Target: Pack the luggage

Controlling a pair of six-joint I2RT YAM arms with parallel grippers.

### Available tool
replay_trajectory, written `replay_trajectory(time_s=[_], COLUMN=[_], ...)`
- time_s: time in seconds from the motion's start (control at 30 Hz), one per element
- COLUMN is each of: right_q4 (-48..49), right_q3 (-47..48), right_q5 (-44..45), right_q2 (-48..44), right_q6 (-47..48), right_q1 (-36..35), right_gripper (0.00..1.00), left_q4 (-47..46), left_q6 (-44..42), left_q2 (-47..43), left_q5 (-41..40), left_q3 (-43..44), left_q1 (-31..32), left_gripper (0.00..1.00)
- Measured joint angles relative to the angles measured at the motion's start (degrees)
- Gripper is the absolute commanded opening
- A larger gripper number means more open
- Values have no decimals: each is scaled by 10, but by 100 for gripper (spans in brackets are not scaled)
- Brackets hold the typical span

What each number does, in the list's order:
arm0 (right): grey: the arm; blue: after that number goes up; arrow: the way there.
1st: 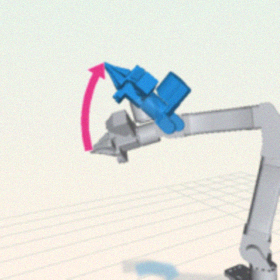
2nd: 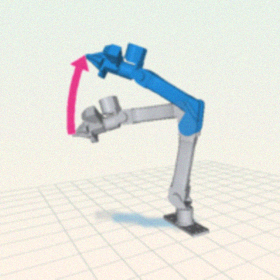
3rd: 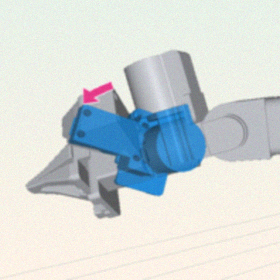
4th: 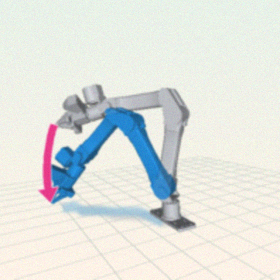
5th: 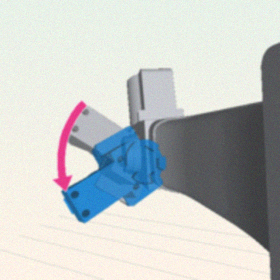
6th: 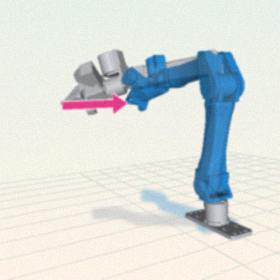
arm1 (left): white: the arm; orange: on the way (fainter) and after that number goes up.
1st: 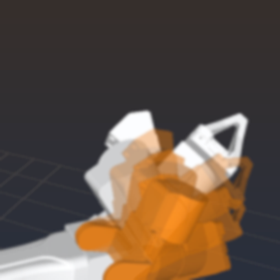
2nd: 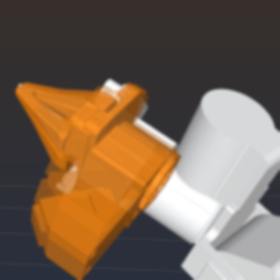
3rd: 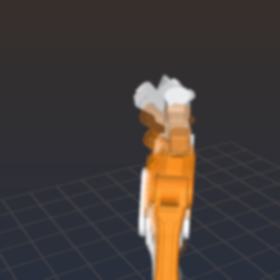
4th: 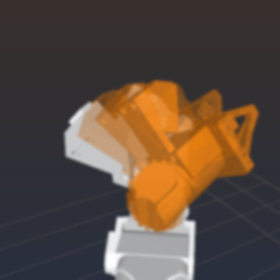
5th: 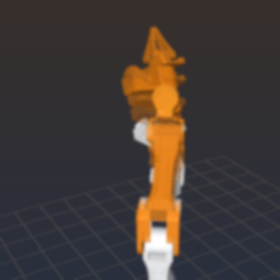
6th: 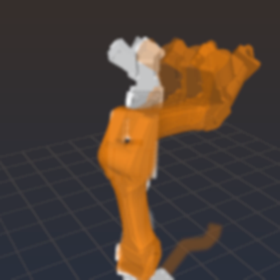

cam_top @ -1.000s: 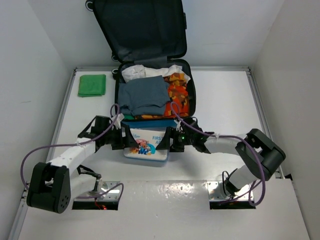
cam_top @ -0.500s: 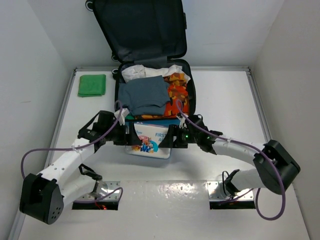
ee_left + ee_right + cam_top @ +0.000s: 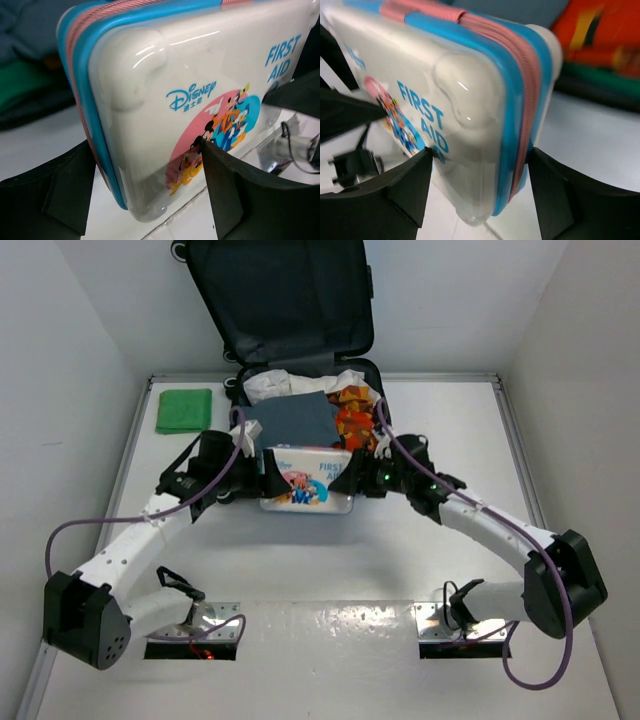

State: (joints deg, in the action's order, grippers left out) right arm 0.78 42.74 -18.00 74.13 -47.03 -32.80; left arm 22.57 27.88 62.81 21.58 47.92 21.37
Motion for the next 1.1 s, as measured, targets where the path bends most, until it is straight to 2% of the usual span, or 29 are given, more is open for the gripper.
replay_trajectory(time_s=[0.2, 0.4, 0.57, 0.67, 0.77, 0.9, 1.1], right_q4=[28, 100, 115, 94, 76, 49, -36], right_q3=[96, 177, 204, 203, 200, 202, 221], right_q5=[5, 13, 13, 10, 3, 0, 15], right_q2=[28, 68, 106, 127, 145, 156, 168], right_q6=[29, 45, 48, 43, 38, 31, 28], right_q1=[85, 135, 172, 180, 182, 195, 199], right_gripper=[10, 10, 8, 8, 7, 0, 0], left_q4=[-35, -43, -70, -76, -69, -68, -40], left_q6=[32, 81, 115, 123, 124, 117, 101], left_q2=[81, 211, 329, 370, 388, 384, 366], left_q5=[17, 66, 88, 93, 99, 104, 87], left_q3=[78, 165, 242, 247, 247, 247, 267], left_q1=[4, 21, 20, 14, 2, -12, -29], left_gripper=[0, 0, 0, 0, 0, 0, 5])
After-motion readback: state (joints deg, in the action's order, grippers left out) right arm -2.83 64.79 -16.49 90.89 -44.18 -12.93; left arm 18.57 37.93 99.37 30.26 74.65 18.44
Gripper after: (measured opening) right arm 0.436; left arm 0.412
